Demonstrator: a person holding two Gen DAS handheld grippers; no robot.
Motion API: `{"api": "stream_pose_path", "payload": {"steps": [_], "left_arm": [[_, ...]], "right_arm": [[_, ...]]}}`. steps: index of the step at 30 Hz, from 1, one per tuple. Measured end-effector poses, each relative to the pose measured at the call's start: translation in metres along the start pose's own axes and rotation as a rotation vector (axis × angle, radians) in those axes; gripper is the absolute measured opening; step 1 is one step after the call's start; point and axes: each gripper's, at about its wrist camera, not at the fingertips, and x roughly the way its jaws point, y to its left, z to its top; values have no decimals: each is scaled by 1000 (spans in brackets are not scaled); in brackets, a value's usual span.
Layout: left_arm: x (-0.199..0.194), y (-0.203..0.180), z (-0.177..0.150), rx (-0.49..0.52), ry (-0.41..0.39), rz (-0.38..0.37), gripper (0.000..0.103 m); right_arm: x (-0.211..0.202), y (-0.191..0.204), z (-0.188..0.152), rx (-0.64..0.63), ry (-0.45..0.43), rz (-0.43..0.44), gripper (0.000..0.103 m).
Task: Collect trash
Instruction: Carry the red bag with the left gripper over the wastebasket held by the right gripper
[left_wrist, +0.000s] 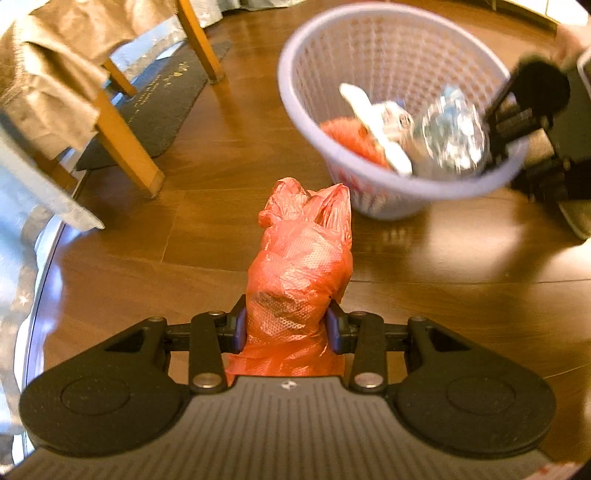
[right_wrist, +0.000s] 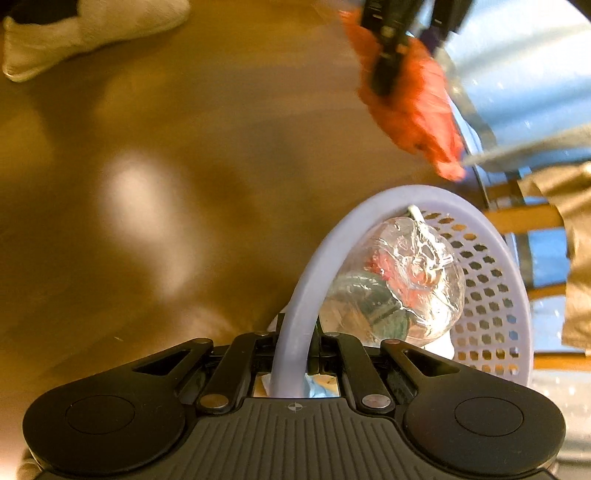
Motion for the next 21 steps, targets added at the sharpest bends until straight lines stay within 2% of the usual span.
{"api": "stream_pose_path", "payload": {"steps": [4, 11, 16, 21], "left_arm": [[-26, -1, -7, -24, -9, 6, 35], [-70, 3, -15, -59, -22, 2, 35], [-98, -6, -11, -51, -22, -16, 35], [-122, -20, 0, -34, -40, -19, 35]], "right_arm": [[-15, 12, 17, 32, -37, 53, 3], [-36, 22, 54, 190, -87, 144, 4], [-48, 32, 67, 288, -112, 150, 5], [-59, 51, 74, 312, -109, 100, 7]]}}
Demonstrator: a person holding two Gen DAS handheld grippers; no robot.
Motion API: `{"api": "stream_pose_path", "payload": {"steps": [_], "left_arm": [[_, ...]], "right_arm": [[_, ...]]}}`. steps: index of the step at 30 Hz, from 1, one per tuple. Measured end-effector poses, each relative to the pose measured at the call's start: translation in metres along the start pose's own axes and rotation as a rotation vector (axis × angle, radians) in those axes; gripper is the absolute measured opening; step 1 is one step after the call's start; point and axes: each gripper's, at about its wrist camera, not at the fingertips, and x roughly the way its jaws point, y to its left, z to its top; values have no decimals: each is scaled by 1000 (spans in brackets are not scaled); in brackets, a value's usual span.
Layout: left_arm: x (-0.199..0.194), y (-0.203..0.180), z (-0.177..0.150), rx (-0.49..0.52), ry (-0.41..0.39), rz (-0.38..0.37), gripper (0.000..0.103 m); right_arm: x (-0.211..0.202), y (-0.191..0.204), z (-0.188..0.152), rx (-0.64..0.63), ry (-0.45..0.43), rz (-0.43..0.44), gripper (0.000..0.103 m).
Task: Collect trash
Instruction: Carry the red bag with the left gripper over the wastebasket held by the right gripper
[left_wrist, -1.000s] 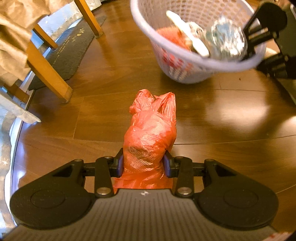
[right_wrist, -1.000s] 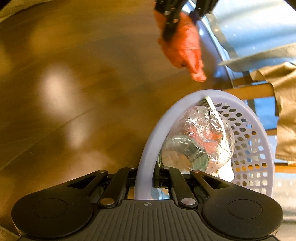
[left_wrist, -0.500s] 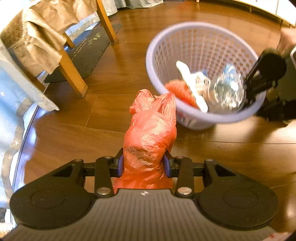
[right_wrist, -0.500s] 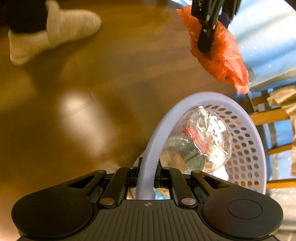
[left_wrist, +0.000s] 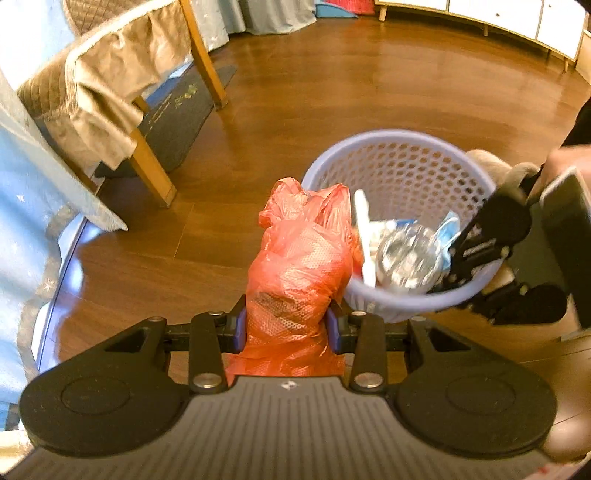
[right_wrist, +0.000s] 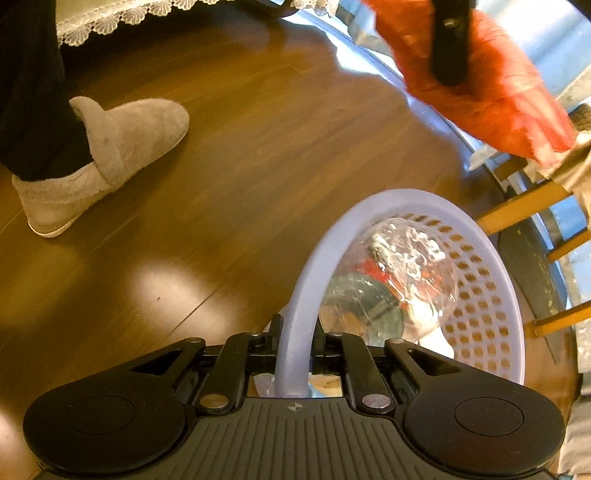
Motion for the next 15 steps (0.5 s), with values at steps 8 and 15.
{"api": "stream_pose_path", "payload": {"steps": [8, 15], "left_arm": [[-22, -32, 13, -7, -16, -18, 35], [-36, -41, 10, -64, -18, -2, 35]], "right_arm": [[9, 6, -11, -19, 45, -13, 12], [0, 26, -24, -67, 24, -12, 45]]}}
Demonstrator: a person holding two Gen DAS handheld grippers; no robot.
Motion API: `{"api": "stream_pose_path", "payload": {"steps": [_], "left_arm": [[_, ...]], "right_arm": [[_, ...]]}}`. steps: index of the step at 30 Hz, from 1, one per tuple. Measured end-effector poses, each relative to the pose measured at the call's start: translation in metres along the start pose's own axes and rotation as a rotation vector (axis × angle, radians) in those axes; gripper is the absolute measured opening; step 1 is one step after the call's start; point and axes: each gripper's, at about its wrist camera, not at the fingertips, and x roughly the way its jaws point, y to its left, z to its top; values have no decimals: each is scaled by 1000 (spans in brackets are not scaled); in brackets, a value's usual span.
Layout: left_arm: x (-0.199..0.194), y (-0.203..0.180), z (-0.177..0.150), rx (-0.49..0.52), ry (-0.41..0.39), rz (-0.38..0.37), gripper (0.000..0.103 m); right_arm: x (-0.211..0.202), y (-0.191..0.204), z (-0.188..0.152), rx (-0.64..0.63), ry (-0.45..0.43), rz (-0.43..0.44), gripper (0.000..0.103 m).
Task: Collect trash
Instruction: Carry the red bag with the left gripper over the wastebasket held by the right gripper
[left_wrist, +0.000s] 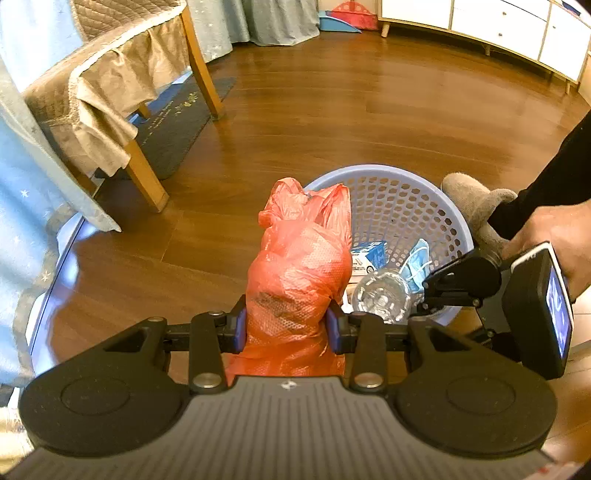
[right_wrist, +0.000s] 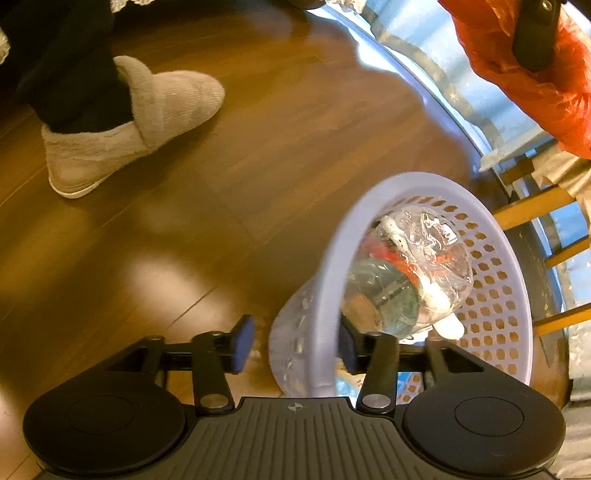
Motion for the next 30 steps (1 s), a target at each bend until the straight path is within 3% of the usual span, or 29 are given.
{"api": "stream_pose_path", "payload": {"steps": [13, 22, 30], "left_arm": [[-7, -25, 6, -5, -4, -18, 35], [16, -44, 24, 11, 29, -44, 35], [39, -61, 47, 31, 45, -64, 35]], "right_arm": [[-53, 5, -3, 16, 15, -116, 46], [-114, -37, -24, 247, -6, -217, 46], [-133, -84, -46, 509, -36, -259, 46]]}}
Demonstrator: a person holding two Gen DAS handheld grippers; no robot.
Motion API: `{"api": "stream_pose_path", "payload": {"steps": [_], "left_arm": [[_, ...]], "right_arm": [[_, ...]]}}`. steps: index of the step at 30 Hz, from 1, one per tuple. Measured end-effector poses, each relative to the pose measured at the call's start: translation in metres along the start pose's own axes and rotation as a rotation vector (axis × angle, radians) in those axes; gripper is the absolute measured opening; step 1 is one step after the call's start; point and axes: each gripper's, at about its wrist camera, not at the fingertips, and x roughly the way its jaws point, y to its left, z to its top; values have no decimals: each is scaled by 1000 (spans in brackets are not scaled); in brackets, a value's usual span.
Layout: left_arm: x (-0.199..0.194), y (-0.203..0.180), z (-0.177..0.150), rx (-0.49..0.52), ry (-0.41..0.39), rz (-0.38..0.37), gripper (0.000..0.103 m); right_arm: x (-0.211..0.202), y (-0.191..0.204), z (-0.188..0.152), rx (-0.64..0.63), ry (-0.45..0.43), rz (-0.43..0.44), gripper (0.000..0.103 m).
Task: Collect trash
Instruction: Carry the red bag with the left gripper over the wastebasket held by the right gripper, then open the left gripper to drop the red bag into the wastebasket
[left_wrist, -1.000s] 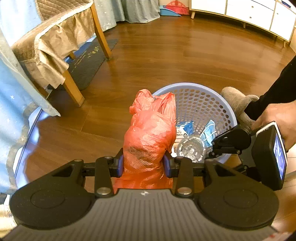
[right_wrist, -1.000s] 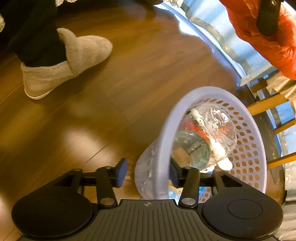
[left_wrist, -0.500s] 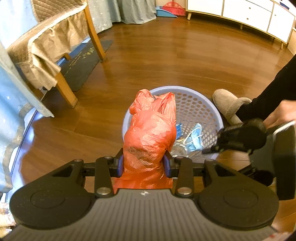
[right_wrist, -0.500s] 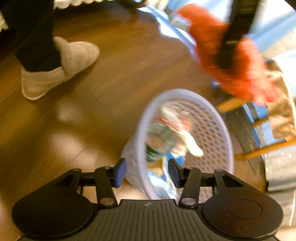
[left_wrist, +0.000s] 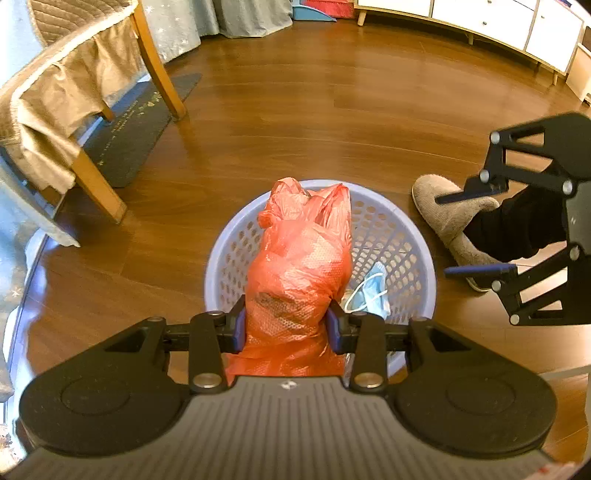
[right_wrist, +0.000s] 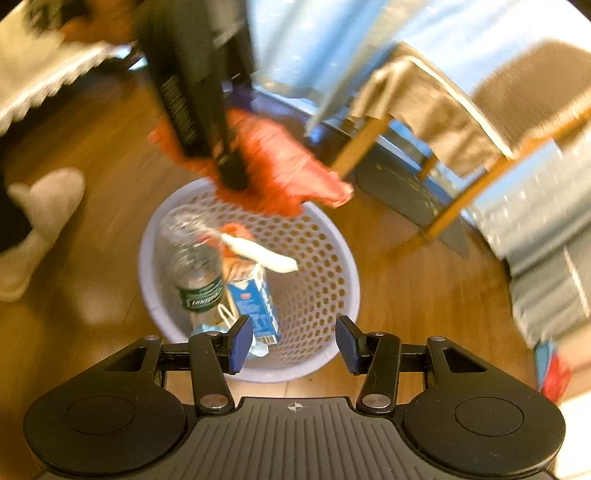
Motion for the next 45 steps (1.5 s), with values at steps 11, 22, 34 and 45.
{"api": "stream_pose_path", "payload": {"steps": [11, 22, 34, 45], "left_arm": [[33, -3, 25, -12, 28, -31, 60], [22, 14, 23, -112, -18, -32, 71], [-12, 21, 2, -265, -76, 2, 83], [-55, 7, -40, -519, -145, 68, 100]], "right_arm": [[-4, -49, 3, 268, 47, 51, 46], [-5, -48, 7, 312, 44, 67, 46], [-12, -58, 17, 433, 44, 98, 46], [-47, -55, 28, 595, 52, 107, 48]]}}
